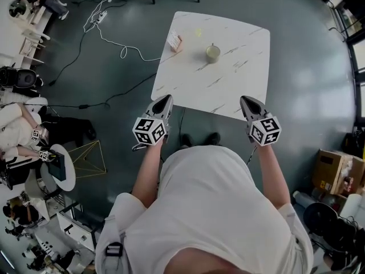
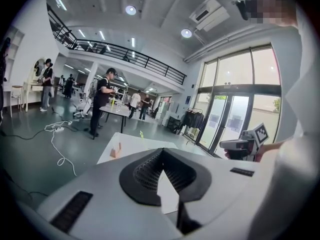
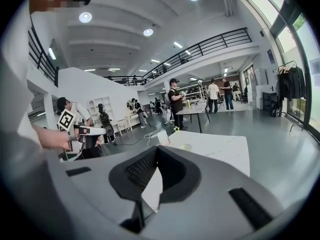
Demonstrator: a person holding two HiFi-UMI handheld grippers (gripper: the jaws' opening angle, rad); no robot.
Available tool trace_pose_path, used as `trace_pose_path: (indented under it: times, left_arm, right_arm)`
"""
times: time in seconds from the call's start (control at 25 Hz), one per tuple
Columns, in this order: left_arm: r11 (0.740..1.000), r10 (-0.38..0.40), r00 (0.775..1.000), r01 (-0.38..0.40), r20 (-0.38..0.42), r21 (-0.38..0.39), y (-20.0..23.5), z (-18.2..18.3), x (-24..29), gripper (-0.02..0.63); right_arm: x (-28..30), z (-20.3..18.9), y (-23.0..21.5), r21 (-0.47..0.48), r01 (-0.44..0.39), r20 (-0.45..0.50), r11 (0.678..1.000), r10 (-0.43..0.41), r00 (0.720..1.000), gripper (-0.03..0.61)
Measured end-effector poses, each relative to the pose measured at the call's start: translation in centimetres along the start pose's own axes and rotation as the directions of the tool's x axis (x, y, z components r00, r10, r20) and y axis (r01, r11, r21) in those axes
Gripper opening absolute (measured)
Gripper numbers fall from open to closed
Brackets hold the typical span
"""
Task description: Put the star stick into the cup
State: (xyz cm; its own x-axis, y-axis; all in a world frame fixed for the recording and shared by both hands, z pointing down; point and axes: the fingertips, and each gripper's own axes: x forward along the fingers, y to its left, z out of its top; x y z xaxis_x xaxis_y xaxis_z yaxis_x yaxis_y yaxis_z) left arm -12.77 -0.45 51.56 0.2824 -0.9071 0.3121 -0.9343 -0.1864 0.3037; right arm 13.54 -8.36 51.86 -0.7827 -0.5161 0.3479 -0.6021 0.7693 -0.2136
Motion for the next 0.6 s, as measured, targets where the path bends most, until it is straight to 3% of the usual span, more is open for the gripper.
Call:
trace_pose_path:
  times: [0.6]
  left_arm:
    - [0.999, -0.044, 0.999, 0.044, -0.007, -0.012, 2.0, 0.9, 1.2, 0.014]
  right_arm:
    - [0.8, 0.7, 0.3, -0.002, 0.057, -0.011, 0.998, -0.057, 0.998, 0.026]
